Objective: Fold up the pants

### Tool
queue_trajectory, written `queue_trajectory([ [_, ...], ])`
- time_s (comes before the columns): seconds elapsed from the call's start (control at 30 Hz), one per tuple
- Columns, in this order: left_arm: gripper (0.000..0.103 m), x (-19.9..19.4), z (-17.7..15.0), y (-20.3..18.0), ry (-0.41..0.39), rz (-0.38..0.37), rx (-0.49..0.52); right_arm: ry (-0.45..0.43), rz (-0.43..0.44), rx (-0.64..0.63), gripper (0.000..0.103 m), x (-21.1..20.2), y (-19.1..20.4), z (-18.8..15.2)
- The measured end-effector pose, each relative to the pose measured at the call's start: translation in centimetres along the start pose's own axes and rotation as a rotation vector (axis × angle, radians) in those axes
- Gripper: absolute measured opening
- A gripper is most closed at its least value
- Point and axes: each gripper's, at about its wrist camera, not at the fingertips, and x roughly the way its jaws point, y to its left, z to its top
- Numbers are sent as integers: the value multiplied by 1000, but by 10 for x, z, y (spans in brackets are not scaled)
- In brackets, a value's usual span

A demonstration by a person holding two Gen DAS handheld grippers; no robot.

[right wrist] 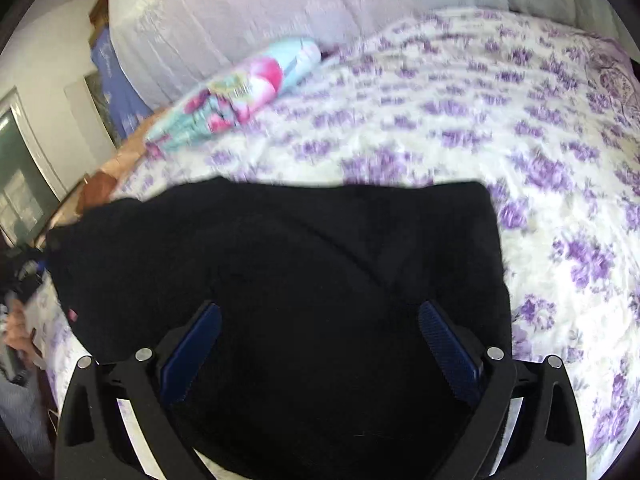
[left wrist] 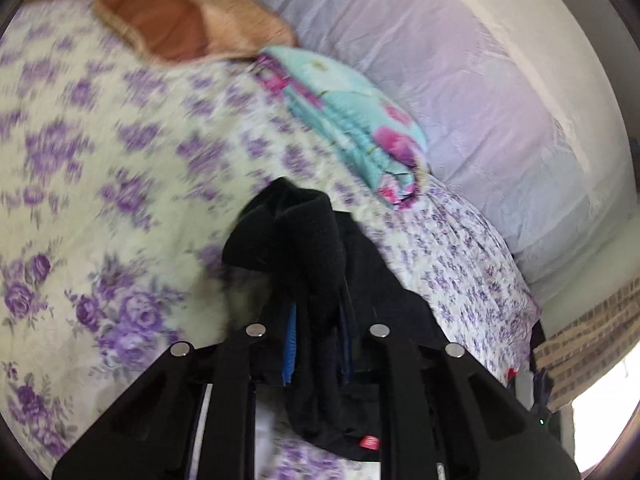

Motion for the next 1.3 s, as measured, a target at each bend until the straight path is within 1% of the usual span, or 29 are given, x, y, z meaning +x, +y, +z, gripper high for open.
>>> queue_trajectory([
  [0.07,16,-10,-2,-33,-31,9,91,27,-97,-94,100,6,19,0],
  [0.1,16,-14,-4,-47,-44,15,132,33,-125,-125,100,7,25,0],
  [0.13,16,-18,-8,-66,-61,19,187,21,-118,-133,100,5,26,0],
  [0.2,16,-23,-16,-101,-86,19,283,-54,-32,-58,99,-13,13,2],
  [0.3,15,-24,-33,-156,-105,-6,422,-189,64,143,99,-47,-28,1],
  [0.37,15,-15,-47,-195,-89,-51,505,-256,86,287,99,-65,-63,-6],
  [0.4,15,-11,-55,-211,-75,-69,536,-273,84,331,99,-71,-77,-8],
  [0.5,15,10,-95,-266,-32,-124,672,-300,33,456,99,-83,-117,-23],
  [0.53,15,19,-114,-284,-17,-143,730,-309,29,504,99,-85,-129,-30],
  [0.6,15,38,-157,-312,22,-176,829,-334,76,621,99,-86,-152,-41],
  [0.67,15,62,-205,-327,80,-194,917,-361,121,662,99,-87,-163,-43],
  [0.7,15,76,-228,-330,121,-186,950,-372,115,658,99,-88,-163,-43],
  [0.73,15,93,-254,-328,184,-168,977,-373,106,647,99,-88,-162,-43],
  [0.77,16,105,-271,-324,233,-161,985,-365,99,637,99,-86,-160,-42],
  [0.8,17,107,-280,-320,244,-160,980,-358,93,629,99,-85,-159,-42],
  [0.83,18,104,-282,-315,230,-158,978,-357,91,624,99,-85,-157,-41],
  [0.87,23,97,-281,-311,212,-167,973,-360,90,622,99,-85,-158,-41],
  [0.9,37,89,-276,-308,205,-189,958,-361,87,620,99,-85,-158,-41],
  [0.93,48,77,-267,-304,189,-219,925,-358,81,616,99,-85,-158,-41],
  [0.97,71,66,-258,-300,154,-228,896,-350,73,605,99,-83,-156,-39],
  [1.0,83,52,-246,-294,93,-224,864,-345,69,595,99,-82,-154,-39],
  [1.03,84,41,-236,-290,44,-218,840,-343,66,578,99,-82,-150,-38],
  [1.07,85,32,-226,-287,21,-225,821,-345,66,564,99,-83,-147,-37],
  [1.1,85,26,-216,-284,15,-231,806,-353,72,555,99,-85,-143,-35],
  [1.13,85,24,-211,-281,7,-224,795,-376,103,552,99,-91,-137,-33],
  [1.17,85,22,-204,-279,-11,-200,784,-404,151,538,99,-99,-128,-30],
  [1.2,85,22,-197,-273,-34,-159,773,-427,206,488,99,-107,-115,-21],
  [1.23,85,24,-193,-268,-43,-121,765,-427,244,435,99,-112,-102,-11],
  [1.3,85,34,-180,-254,-27,-45,721,-383,376,346,99,-113,-71,8],
])
